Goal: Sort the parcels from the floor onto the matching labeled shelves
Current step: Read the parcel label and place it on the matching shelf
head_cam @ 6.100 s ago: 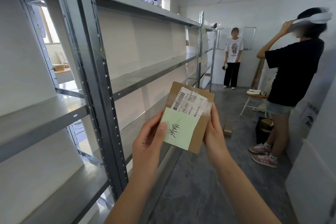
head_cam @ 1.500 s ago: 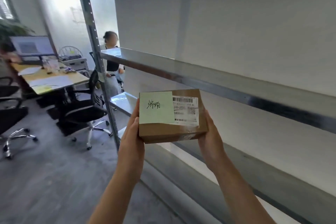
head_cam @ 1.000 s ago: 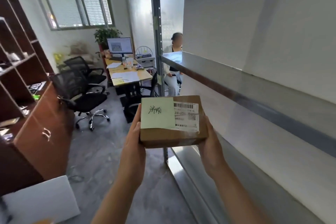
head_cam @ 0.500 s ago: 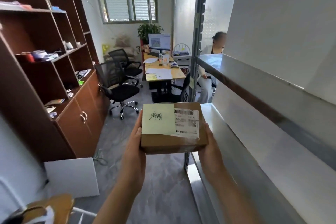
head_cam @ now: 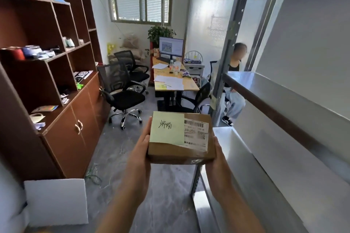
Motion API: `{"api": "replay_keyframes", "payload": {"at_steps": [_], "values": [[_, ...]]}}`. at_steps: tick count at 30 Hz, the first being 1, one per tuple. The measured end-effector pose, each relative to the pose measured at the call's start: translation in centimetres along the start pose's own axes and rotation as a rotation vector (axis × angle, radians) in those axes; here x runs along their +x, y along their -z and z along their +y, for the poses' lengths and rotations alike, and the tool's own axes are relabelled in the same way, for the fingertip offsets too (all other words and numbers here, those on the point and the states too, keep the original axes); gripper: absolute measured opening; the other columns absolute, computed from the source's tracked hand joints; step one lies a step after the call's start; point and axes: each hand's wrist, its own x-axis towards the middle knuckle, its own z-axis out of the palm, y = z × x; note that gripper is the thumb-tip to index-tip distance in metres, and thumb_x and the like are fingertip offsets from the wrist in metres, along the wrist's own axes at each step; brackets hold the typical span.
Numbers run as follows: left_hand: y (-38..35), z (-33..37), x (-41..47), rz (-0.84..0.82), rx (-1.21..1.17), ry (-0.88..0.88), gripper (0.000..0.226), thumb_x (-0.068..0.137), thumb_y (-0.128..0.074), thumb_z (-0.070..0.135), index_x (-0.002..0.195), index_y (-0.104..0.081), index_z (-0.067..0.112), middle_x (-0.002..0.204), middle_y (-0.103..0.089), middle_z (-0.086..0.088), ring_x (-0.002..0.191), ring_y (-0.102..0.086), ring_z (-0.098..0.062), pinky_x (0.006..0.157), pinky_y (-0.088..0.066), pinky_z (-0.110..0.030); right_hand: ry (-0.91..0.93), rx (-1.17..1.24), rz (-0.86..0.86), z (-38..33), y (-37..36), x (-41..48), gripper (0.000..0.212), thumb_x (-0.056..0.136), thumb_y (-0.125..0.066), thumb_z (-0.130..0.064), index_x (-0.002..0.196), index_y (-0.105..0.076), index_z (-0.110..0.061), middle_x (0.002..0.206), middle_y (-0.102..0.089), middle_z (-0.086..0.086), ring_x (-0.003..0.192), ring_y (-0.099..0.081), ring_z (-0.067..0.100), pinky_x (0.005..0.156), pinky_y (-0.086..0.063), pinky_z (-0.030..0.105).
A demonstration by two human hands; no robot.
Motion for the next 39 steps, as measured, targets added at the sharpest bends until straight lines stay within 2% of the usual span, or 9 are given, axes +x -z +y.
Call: {"api": "replay_keyframes", "payload": {"at_steps": [5, 11, 17, 22, 24, 30, 33, 37, 39], "values": [[2.5, -1.9, 6.9, 0.020, -0.018, 0.019, 0.046, 0.111, -0.027, 0.030, 0.151, -0.046, 0.042, 0.146, -0.062, 0.012, 0.137, -0.056, -0.009, 0.116, -0.039, -0.042, -0.007, 0.026, 0.062, 2.0, -2.2, 6.7, 0.061, 0.097, -0.030, -0.045, 0.147, -0.046, -0.015, 0.121, -0.073, -0.001, 0.120, -0.064, 0.020, 0.084, -0.056, 0.020], [5.6, -3.3, 14.4, 0.001, 0.012, 0.017, 0.047, 0.112, -0.026, 0.029, 0.154, -0.043, 0.036, 0.150, -0.059, 0.008, 0.141, -0.052, -0.012, 0.120, -0.036, -0.044, 0.010, -0.025, 0.115, 5.6, -4.2, 13.6, 0.045, 0.108, -0.020, -0.025, 0.140, -0.049, -0.013, 0.102, -0.077, -0.014, 0.102, -0.070, 0.005, 0.081, -0.054, 0.015], [6.4, -5.4, 18.8, -0.014, -0.016, 0.049, 0.047, 0.111, -0.026, 0.027, 0.153, -0.045, 0.034, 0.150, -0.058, 0.008, 0.141, -0.052, -0.011, 0.117, -0.038, -0.039, -0.016, 0.010, 0.140, 8.4, -3.8, 18.1, 0.047, 0.107, -0.019, -0.027, 0.145, -0.044, -0.013, 0.110, -0.075, -0.013, 0.112, -0.066, 0.007, 0.096, -0.052, 0.024], [5.8, -7.4, 23.7, -0.023, -0.035, 0.065, 0.047, 0.112, -0.024, 0.025, 0.153, -0.045, 0.033, 0.150, -0.059, 0.008, 0.139, -0.053, -0.009, 0.112, -0.042, -0.031, -0.034, -0.003, 0.144, 9.6, -2.5, 23.1, 0.049, 0.108, -0.018, -0.025, 0.151, -0.036, -0.010, 0.135, -0.063, 0.006, 0.123, -0.061, 0.016, 0.108, -0.046, 0.035], [5.2, -8.3, 25.5, -0.023, -0.045, 0.070, 0.048, 0.112, -0.024, 0.023, 0.154, -0.044, 0.032, 0.150, -0.058, 0.009, 0.138, -0.054, -0.006, 0.107, -0.047, -0.025, -0.033, -0.005, 0.139, 10.0, -1.8, 25.2, 0.049, 0.109, -0.018, -0.025, 0.152, -0.036, -0.012, 0.136, -0.063, 0.006, 0.126, -0.059, 0.019, 0.111, -0.043, 0.039], [2.9, -10.3, 31.8, -0.030, -0.021, 0.059, 0.047, 0.112, -0.024, 0.021, 0.154, -0.045, 0.030, 0.150, -0.059, 0.007, 0.140, -0.053, -0.010, 0.113, -0.042, -0.033, -0.030, 0.006, 0.107, 10.3, 1.1, 31.3, 0.050, 0.107, -0.020, -0.028, 0.151, -0.038, -0.013, 0.124, -0.071, -0.002, 0.115, -0.066, 0.009, 0.092, -0.053, 0.020], [1.8, -11.6, 34.8, -0.040, 0.002, 0.053, 0.048, 0.112, -0.024, 0.020, 0.155, -0.044, 0.028, 0.148, -0.060, 0.009, 0.136, -0.056, -0.006, 0.104, -0.051, -0.019, -0.011, -0.029, 0.113, 10.2, 2.3, 34.2, 0.056, 0.103, -0.025, -0.038, 0.151, -0.038, -0.015, 0.139, -0.061, 0.009, 0.124, -0.061, 0.015, 0.098, -0.051, 0.020], [1.3, -13.5, 37.5, -0.067, -0.011, 0.096, 0.047, 0.113, -0.023, 0.023, 0.155, -0.044, 0.028, 0.149, -0.060, 0.003, 0.138, -0.055, -0.012, 0.111, -0.047, -0.029, -0.036, -0.033, 0.119, 10.8, 3.6, 36.4, 0.050, 0.106, -0.022, -0.034, 0.151, -0.039, -0.019, 0.138, -0.062, 0.005, 0.122, -0.061, 0.011, 0.100, -0.050, 0.020], [1.0, -14.3, 38.5, -0.065, -0.034, 0.105, 0.047, 0.112, -0.024, 0.023, 0.154, -0.046, 0.027, 0.145, -0.064, 0.004, 0.135, -0.058, -0.011, 0.104, -0.051, -0.023, -0.048, -0.037, 0.145, 11.4, 4.2, 36.9, 0.048, 0.108, -0.019, -0.030, 0.151, -0.040, -0.021, 0.132, -0.066, -0.001, 0.119, -0.064, 0.010, 0.094, -0.053, 0.019]]}}
